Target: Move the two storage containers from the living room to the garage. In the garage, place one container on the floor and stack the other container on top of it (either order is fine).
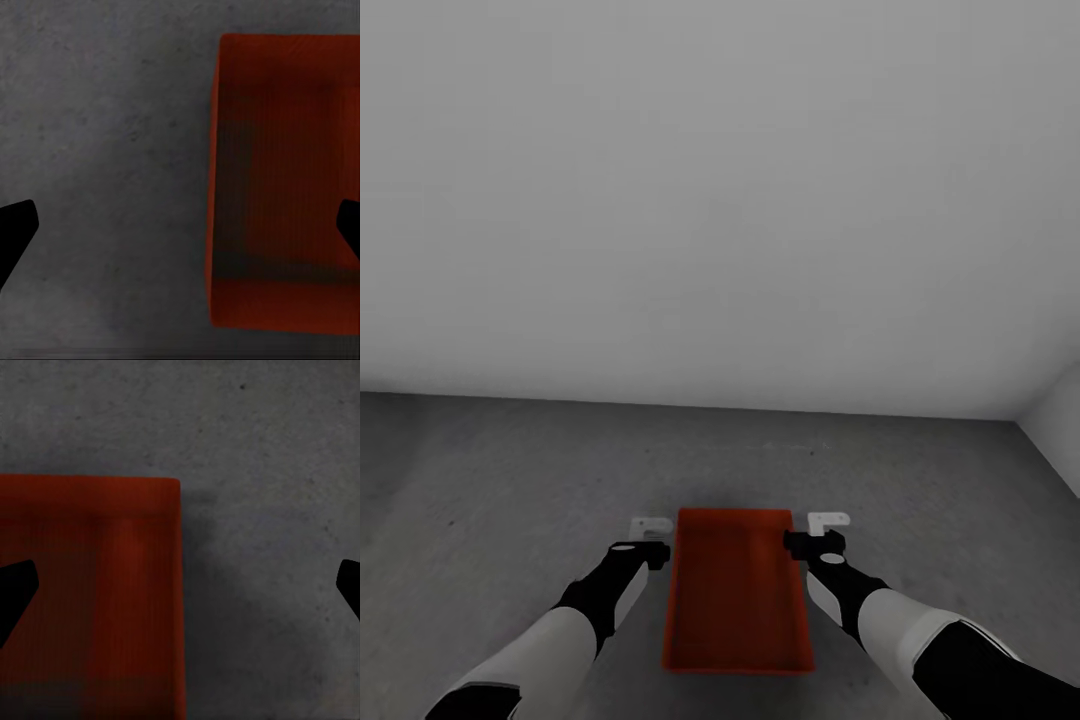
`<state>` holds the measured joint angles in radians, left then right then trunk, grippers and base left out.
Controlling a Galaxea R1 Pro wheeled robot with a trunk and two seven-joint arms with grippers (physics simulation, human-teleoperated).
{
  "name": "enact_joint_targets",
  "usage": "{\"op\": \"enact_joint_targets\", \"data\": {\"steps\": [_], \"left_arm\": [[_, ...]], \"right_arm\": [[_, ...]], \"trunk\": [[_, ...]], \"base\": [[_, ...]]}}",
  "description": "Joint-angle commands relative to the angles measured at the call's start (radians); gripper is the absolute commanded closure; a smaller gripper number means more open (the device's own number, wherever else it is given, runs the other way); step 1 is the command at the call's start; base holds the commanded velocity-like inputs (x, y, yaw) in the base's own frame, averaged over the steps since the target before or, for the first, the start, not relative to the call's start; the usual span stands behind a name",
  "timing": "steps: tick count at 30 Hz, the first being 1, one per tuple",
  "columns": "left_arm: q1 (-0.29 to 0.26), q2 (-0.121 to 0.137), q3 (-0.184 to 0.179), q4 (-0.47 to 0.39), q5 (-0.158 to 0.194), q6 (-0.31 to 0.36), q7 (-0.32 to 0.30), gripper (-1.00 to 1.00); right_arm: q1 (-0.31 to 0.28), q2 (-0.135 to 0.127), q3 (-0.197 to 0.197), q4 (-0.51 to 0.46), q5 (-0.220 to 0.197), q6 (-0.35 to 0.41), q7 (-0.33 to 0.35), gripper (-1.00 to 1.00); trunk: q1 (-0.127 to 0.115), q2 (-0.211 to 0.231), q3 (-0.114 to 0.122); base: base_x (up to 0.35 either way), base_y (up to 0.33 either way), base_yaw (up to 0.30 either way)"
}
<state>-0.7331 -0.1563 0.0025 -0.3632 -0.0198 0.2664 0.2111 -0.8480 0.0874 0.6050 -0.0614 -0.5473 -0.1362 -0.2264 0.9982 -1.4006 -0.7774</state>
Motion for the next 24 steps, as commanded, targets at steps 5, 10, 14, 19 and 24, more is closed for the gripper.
{"op": "enact_joint_targets", "data": {"steps": [5,10,14,19,24], "left_arm": [[0.000,0.002,0.001,0.081,-0.003,0.002,0.002,-1.00],[0.000,0.011,0.002,0.165,0.027,-0.047,0.003,-1.00],[0.000,0.018,0.002,0.237,0.070,-0.130,0.004,-1.00],[0.000,0.037,0.002,0.270,0.085,-0.154,0.002,-1.00],[0.000,0.050,0.002,0.279,0.089,-0.159,0.001,-1.00]], "right_arm": [[0.000,0.001,0.009,0.017,-0.010,0.001,-0.001,-1.00],[0.000,0.002,0.009,0.025,-0.010,0.003,0.001,-1.00],[0.001,0.001,0.009,0.027,-0.010,0.004,0.004,-1.00],[0.005,0.001,0.009,0.029,-0.010,0.003,0.007,-1.00],[0.014,0.002,0.009,0.054,-0.010,0.002,0.008,-1.00]], "trunk": [[0.000,0.000,-0.001],[0.000,0.000,-0.001],[0.000,0.000,-0.001],[0.000,0.000,-0.001],[0.000,0.000,-0.001]], "base": [[0.000,0.000,0.000],[0.000,0.000,0.000],[0.000,0.000,0.000],[0.000,0.000,0.000],[0.000,0.000,0.000]]}}
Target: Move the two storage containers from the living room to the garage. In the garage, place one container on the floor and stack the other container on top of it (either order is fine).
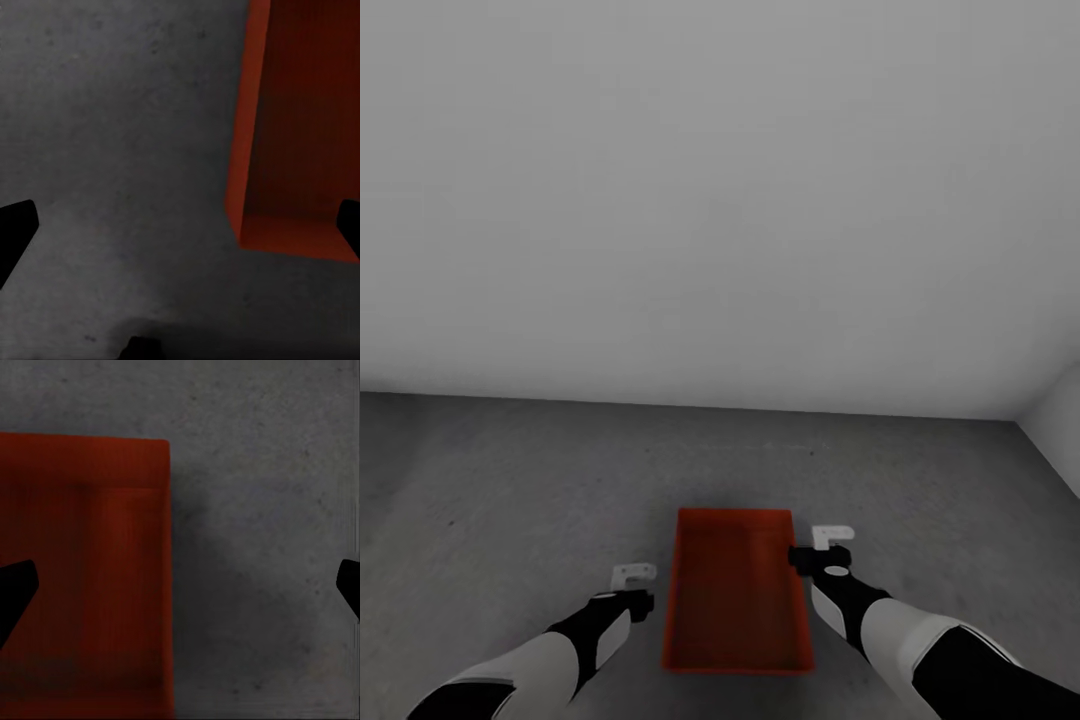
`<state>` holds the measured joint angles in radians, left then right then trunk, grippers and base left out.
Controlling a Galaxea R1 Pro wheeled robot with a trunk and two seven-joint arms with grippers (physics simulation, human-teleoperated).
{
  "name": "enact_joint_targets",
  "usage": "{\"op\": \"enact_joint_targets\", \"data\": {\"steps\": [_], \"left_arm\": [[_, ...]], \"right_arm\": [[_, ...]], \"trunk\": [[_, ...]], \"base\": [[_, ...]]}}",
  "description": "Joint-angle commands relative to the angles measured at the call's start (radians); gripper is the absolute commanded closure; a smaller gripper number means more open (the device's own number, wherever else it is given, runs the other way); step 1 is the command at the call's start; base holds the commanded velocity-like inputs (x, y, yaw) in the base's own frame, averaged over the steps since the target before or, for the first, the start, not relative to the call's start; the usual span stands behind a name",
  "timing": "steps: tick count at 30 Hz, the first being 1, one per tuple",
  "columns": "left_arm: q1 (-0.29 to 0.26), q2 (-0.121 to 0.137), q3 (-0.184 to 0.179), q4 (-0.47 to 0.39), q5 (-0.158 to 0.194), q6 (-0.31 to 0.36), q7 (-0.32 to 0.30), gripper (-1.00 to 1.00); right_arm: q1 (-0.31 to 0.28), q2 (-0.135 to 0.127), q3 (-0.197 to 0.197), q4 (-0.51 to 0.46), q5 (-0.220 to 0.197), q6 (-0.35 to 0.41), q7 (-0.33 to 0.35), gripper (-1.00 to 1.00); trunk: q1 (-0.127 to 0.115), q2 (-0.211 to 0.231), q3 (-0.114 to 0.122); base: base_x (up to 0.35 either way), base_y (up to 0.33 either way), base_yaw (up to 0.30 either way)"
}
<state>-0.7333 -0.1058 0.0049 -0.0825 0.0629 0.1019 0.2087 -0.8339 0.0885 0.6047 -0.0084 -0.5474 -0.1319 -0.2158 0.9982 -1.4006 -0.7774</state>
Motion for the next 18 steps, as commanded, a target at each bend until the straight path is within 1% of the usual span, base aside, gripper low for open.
{"op": "enact_joint_targets", "data": {"steps": [1,7,18], "left_arm": [[0.000,0.001,0.000,0.002,0.007,0.004,0.003,-1.00],[0.000,0.003,0.000,0.020,0.008,0.002,0.003,-1.00],[0.000,0.003,0.000,0.023,0.007,0.004,0.003,-1.00]], "right_arm": [[0.002,0.000,0.009,0.006,-0.009,-0.003,-0.002,-1.00],[0.007,0.000,0.009,0.014,-0.011,0.004,-0.004,-1.00],[0.008,0.000,0.009,0.013,-0.011,0.005,-0.005,-1.00]], "trunk": [[0.000,0.000,-0.001],[0.000,0.000,-0.001],[0.000,0.000,-0.001]], "base": [[0.000,0.000,0.000],[0.000,0.000,0.000],[0.000,0.000,0.000]]}}
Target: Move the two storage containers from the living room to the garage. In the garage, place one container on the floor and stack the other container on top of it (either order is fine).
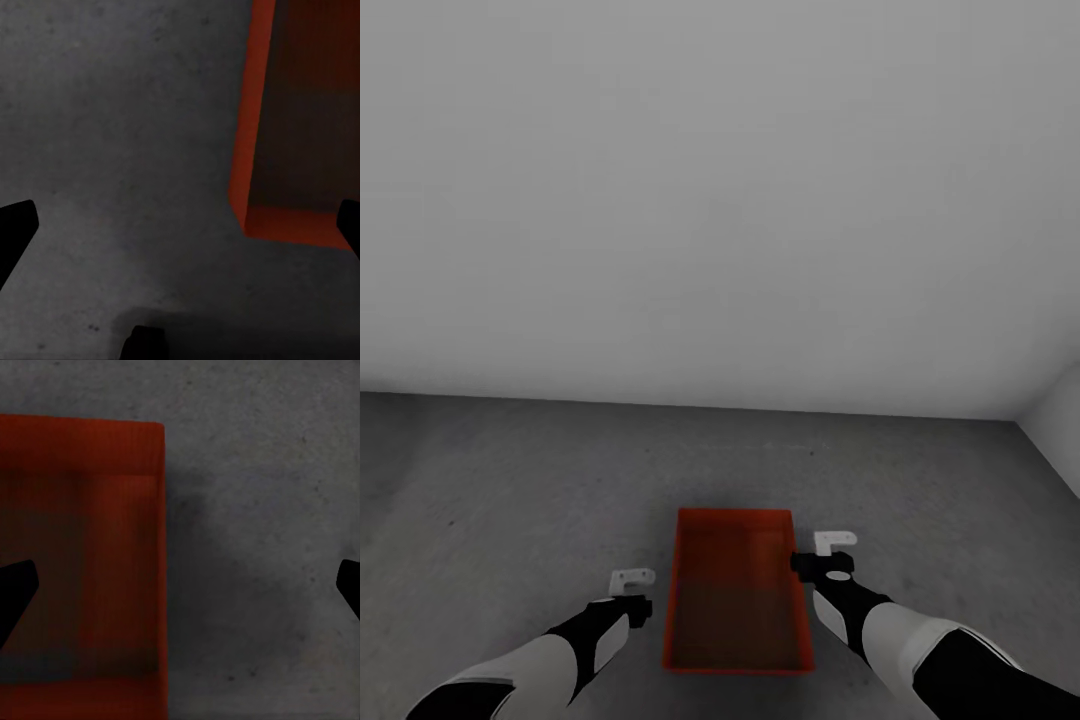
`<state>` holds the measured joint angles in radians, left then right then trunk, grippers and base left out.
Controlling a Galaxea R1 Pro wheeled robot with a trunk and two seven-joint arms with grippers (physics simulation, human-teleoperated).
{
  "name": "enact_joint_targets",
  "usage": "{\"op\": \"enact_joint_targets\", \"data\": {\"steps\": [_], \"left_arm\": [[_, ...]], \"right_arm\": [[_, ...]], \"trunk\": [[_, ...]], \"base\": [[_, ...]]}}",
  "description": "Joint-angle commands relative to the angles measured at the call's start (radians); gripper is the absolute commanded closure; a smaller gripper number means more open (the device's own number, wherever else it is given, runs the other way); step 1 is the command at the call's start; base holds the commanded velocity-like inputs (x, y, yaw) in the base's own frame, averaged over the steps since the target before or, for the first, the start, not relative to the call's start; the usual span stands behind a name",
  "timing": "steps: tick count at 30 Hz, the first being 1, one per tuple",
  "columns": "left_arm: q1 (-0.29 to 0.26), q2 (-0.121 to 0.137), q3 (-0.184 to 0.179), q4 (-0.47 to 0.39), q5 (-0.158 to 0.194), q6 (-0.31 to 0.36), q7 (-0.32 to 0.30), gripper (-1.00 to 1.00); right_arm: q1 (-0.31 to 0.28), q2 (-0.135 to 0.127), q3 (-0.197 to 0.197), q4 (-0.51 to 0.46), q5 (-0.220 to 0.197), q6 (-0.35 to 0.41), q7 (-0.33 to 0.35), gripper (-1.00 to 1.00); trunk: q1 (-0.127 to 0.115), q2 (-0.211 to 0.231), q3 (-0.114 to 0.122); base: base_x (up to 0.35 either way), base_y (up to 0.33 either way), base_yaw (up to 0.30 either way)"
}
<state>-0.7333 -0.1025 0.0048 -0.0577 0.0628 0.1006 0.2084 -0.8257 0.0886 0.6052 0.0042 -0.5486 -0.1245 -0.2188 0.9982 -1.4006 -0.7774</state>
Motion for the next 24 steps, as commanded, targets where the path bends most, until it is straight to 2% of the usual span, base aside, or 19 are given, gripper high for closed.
{"op": "enact_joint_targets", "data": {"steps": [1,14,20,24], "left_arm": [[0.000,0.000,0.000,-0.002,0.007,0.005,0.003,-1.00],[0.000,0.000,0.000,-0.002,0.008,0.007,0.003,-1.00],[0.000,-0.001,0.000,-0.002,0.008,0.007,0.003,-1.00],[0.000,-0.001,0.000,0.001,0.008,0.007,0.003,-1.00]], "right_arm": [[-0.001,0.000,0.008,0.001,-0.010,-0.003,-0.003,-1.00],[0.002,0.000,0.009,0.006,-0.009,-0.002,-0.004,-1.00],[0.102,-0.001,0.011,0.025,-0.007,-0.009,-0.008,-1.00],[0.127,-0.002,0.011,0.027,-0.008,-0.010,-0.008,-1.00]], "trunk": [[0.000,0.000,-0.001],[0.000,0.000,-0.001],[0.000,0.000,-0.001],[0.000,0.000,-0.001]], "base": [[0.000,0.000,0.000],[0.000,0.000,0.000],[0.000,0.000,0.000],[0.000,0.000,0.000]]}}
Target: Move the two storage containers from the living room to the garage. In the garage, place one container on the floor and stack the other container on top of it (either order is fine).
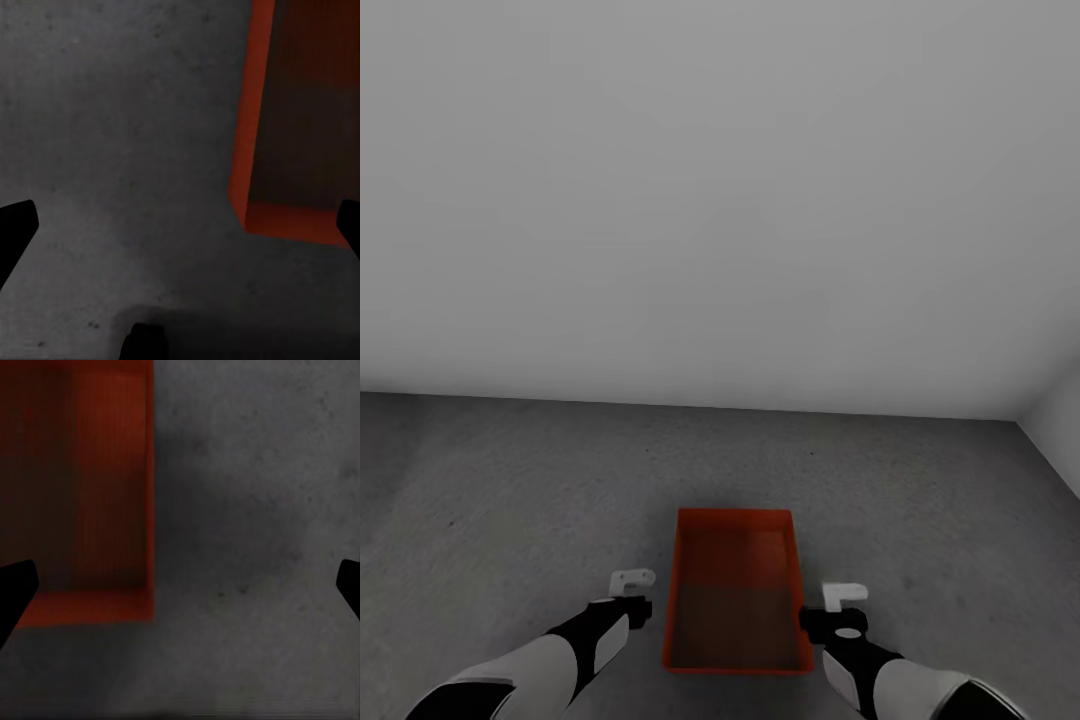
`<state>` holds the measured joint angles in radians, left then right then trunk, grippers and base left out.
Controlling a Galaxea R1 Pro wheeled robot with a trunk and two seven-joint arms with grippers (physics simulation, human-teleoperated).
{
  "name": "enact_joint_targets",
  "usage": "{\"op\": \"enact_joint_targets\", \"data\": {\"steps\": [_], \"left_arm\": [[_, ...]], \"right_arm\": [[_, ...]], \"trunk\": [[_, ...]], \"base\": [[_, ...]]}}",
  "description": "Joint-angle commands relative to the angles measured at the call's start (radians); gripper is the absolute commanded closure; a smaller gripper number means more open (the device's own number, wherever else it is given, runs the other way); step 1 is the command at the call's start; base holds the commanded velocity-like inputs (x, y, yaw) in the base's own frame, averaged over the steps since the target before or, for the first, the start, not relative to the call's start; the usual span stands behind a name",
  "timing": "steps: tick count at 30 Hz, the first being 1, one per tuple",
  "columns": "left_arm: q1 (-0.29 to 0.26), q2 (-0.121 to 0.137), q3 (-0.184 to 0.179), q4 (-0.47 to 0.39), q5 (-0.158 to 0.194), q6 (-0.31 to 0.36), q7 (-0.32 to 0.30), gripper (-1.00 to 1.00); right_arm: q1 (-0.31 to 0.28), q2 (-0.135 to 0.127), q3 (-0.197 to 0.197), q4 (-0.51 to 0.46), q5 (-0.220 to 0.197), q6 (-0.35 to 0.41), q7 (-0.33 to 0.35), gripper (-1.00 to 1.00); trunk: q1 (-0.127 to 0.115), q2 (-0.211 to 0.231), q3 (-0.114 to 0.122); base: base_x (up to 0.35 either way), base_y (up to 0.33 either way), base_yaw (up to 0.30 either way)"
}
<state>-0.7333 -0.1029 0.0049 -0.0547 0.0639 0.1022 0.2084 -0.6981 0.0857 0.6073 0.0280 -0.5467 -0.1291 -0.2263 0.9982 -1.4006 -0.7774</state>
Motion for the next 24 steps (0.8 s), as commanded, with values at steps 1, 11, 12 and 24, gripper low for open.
{"op": "enact_joint_targets", "data": {"steps": [1,11,12,24], "left_arm": [[0.000,0.000,0.000,0.001,0.007,0.005,0.003,-1.00],[0.001,0.001,0.001,0.046,0.007,0.000,-0.001,-1.00],[0.002,0.002,0.001,0.047,0.007,0.000,-0.002,-1.00],[0.013,0.002,0.000,0.050,0.007,0.002,-0.015,-1.00]], "right_arm": [[0.001,0.001,0.009,0.003,-0.009,-0.006,-0.001,-1.00],[0.024,0.003,0.009,0.003,-0.009,-0.008,-0.002,-1.00],[0.031,0.003,0.009,0.003,-0.009,-0.008,-0.002,-1.00],[0.190,0.005,0.009,0.003,-0.009,-0.004,0.003,-1.00]], "trunk": [[0.000,0.000,-0.001],[0.000,0.000,-0.001],[0.000,0.000,-0.001],[0.000,0.000,-0.001]], "base": [[0.000,0.000,0.000],[0.000,0.000,0.000],[0.000,0.000,0.000],[0.000,0.000,0.000]]}}
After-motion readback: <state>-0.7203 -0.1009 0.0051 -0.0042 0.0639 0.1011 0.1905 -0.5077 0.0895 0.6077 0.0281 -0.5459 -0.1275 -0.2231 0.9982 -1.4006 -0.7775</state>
